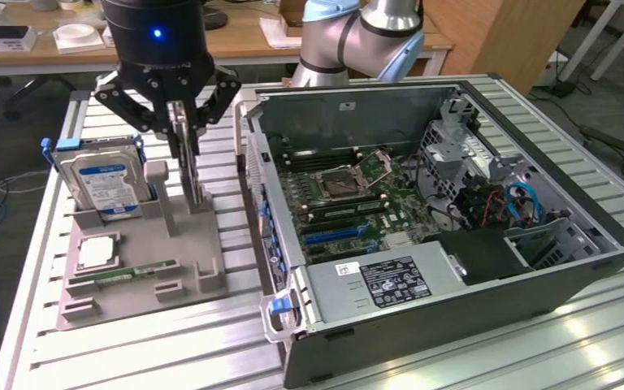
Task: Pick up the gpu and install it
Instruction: 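Pick up the gpu and move the gpu toward the slot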
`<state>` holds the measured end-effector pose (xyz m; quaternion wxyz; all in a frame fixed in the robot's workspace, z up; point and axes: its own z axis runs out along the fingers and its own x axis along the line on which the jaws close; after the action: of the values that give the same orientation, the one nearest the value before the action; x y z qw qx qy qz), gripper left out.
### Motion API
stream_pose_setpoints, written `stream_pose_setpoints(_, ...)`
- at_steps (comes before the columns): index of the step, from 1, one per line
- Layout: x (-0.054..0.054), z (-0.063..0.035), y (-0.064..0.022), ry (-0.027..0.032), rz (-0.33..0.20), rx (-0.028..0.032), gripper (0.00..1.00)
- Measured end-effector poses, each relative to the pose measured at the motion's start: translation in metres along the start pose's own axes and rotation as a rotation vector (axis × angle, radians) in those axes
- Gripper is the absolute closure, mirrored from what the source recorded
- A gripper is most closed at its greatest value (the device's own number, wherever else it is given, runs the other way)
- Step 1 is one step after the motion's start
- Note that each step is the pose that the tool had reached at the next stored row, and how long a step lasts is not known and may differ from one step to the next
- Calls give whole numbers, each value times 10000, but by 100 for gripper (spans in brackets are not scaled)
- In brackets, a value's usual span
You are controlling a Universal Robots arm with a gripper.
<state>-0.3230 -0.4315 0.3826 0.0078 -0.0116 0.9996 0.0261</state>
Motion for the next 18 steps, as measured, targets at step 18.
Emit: stream_pose_setpoints(18,-7,-467,24,-1,0,-2,74)
